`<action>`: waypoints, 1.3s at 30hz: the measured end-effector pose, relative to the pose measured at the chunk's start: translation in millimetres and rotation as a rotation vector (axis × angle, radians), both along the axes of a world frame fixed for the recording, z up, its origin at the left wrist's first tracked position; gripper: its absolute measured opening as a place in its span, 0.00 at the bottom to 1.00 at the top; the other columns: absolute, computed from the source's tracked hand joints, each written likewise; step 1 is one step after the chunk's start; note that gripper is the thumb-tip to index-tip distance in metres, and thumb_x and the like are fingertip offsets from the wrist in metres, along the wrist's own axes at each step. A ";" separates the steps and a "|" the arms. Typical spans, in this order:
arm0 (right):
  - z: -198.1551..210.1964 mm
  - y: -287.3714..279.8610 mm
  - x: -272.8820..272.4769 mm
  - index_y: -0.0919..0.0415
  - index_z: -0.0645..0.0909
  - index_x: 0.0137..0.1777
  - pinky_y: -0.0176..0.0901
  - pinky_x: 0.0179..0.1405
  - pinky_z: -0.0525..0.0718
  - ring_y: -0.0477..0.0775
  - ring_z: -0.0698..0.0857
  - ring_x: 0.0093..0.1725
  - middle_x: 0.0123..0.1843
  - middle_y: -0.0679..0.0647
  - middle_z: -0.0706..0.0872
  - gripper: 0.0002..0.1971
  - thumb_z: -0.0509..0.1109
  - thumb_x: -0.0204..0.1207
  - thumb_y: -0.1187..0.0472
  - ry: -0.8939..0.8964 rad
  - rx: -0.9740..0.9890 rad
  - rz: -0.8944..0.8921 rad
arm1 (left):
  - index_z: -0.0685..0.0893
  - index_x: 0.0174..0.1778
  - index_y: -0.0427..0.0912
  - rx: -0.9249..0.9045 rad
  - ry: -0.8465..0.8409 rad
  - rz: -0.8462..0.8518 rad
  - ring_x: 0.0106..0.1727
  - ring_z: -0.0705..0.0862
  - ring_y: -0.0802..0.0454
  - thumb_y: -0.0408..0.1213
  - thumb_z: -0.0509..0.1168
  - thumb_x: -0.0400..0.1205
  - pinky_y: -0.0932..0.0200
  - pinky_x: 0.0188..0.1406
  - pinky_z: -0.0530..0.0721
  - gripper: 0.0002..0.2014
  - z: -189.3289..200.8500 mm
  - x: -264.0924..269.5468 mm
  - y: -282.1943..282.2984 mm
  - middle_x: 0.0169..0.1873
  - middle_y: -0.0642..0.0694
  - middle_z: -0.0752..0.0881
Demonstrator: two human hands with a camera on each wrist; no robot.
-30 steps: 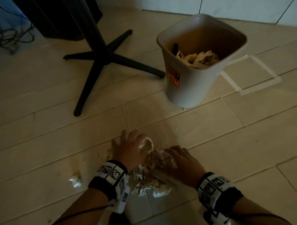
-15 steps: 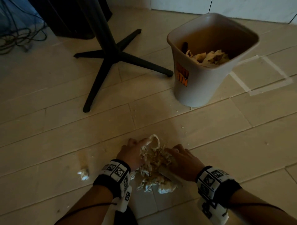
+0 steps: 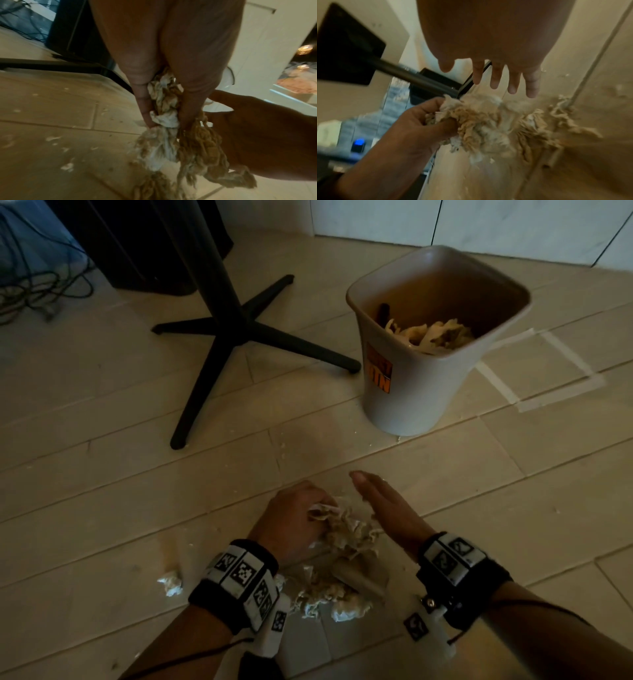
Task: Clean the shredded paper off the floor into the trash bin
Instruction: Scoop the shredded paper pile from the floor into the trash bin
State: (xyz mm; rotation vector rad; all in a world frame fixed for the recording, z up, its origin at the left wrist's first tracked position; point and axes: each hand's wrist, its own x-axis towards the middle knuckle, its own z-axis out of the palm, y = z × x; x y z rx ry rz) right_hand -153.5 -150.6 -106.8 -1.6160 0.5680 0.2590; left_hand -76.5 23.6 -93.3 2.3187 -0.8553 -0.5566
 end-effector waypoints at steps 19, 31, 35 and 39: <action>-3.1 -6.9 -3.6 0.61 0.84 0.41 0.39 0.24 0.85 0.52 0.86 0.28 0.32 0.57 0.86 0.29 0.59 0.81 0.34 0.119 0.800 -0.357 | 0.73 0.66 0.54 -0.167 0.015 -0.005 0.68 0.77 0.51 0.46 0.60 0.82 0.43 0.67 0.79 0.16 -10.6 -46.3 -58.8 0.65 0.51 0.77; -5.2 -26.6 0.5 0.60 0.84 0.45 0.41 0.27 0.82 0.57 0.82 0.28 0.36 0.61 0.83 0.22 0.77 0.69 0.39 0.124 0.510 -0.565 | 0.74 0.76 0.49 -0.373 -0.003 -0.116 0.75 0.71 0.57 0.35 0.57 0.87 0.58 0.73 0.73 0.20 -2.8 -52.0 -39.0 0.73 0.53 0.70; -2.5 -31.9 -0.4 0.71 0.84 0.52 0.42 0.22 0.79 0.61 0.80 0.26 0.41 0.70 0.82 0.18 0.77 0.72 0.55 0.150 0.422 -0.602 | 0.75 0.74 0.54 -0.296 0.002 0.035 0.72 0.72 0.62 0.41 0.56 0.86 0.65 0.72 0.71 0.19 -17.2 -41.5 -9.4 0.70 0.55 0.75; 0.5 -37.4 -2.4 0.70 0.80 0.47 0.38 0.16 0.78 0.58 0.79 0.20 0.42 0.72 0.79 0.05 0.71 0.73 0.71 0.124 0.382 -0.558 | 0.83 0.66 0.49 0.000 -0.111 0.201 0.64 0.76 0.55 0.49 0.53 0.81 0.48 0.68 0.77 0.22 -57.3 -18.8 48.2 0.61 0.50 0.83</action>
